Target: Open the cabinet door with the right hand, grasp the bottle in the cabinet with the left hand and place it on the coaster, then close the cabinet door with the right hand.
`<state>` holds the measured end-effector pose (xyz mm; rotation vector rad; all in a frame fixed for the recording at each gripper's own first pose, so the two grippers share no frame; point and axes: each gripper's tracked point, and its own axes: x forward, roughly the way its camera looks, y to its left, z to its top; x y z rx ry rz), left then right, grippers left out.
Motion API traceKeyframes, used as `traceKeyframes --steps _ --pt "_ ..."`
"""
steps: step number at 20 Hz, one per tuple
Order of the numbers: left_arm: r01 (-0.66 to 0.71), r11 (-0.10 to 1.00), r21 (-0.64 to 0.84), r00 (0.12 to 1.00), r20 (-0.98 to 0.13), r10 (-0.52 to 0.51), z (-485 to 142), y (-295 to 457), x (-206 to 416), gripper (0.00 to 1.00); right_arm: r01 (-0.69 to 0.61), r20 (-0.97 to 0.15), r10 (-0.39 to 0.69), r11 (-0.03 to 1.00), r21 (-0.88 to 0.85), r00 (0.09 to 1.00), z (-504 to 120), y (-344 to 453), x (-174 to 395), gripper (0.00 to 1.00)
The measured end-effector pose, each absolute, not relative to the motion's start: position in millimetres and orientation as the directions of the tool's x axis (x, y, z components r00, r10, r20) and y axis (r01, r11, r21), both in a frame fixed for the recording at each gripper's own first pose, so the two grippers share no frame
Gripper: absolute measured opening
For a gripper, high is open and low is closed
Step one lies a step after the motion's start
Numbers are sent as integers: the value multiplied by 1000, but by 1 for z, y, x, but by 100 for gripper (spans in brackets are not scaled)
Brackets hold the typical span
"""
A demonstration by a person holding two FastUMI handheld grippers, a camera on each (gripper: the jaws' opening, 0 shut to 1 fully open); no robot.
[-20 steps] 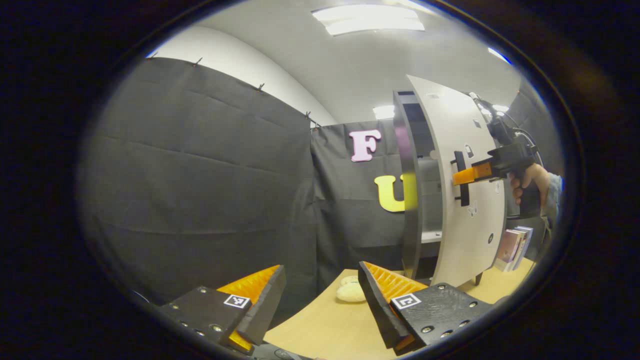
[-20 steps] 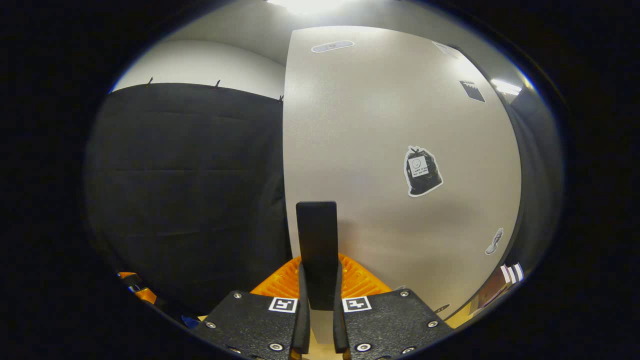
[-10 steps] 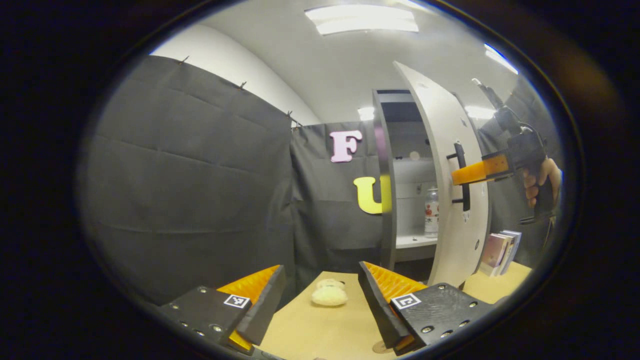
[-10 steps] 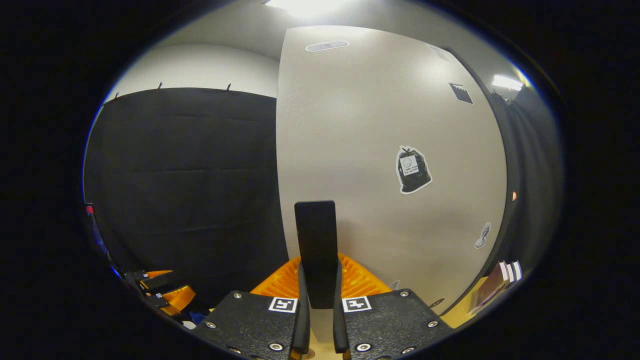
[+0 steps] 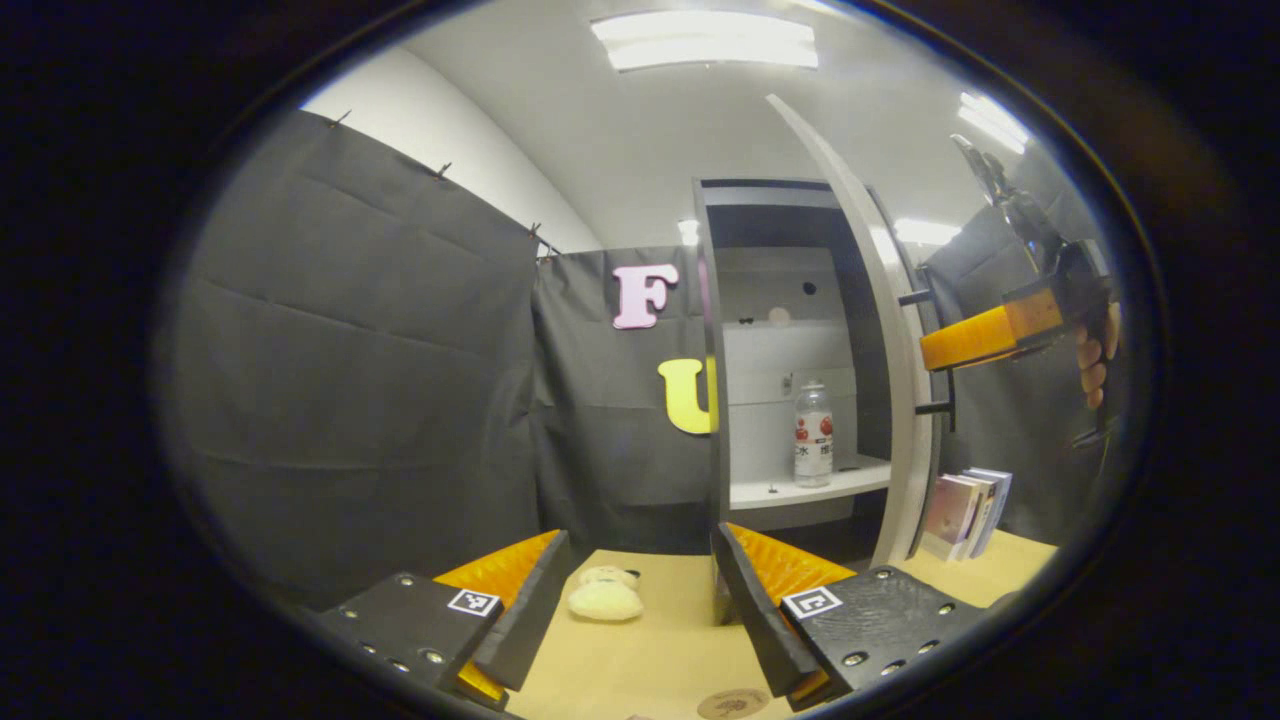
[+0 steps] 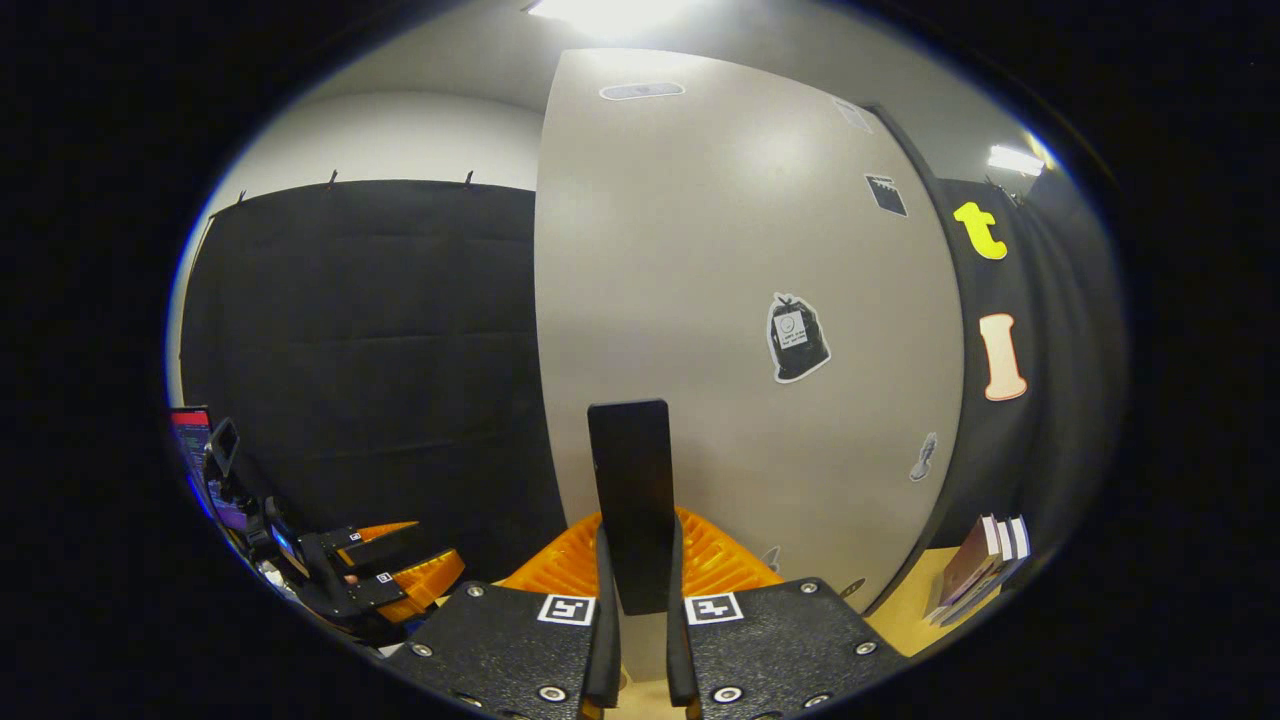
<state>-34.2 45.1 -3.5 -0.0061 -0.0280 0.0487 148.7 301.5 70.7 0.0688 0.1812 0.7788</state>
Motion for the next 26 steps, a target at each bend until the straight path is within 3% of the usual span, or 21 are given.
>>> traceKeyframes --steps 26 --pt "148 989 -3 989 29 -148 -1 -108 -6 86 -517 -90 530 845 135 843 77 229 142 17"
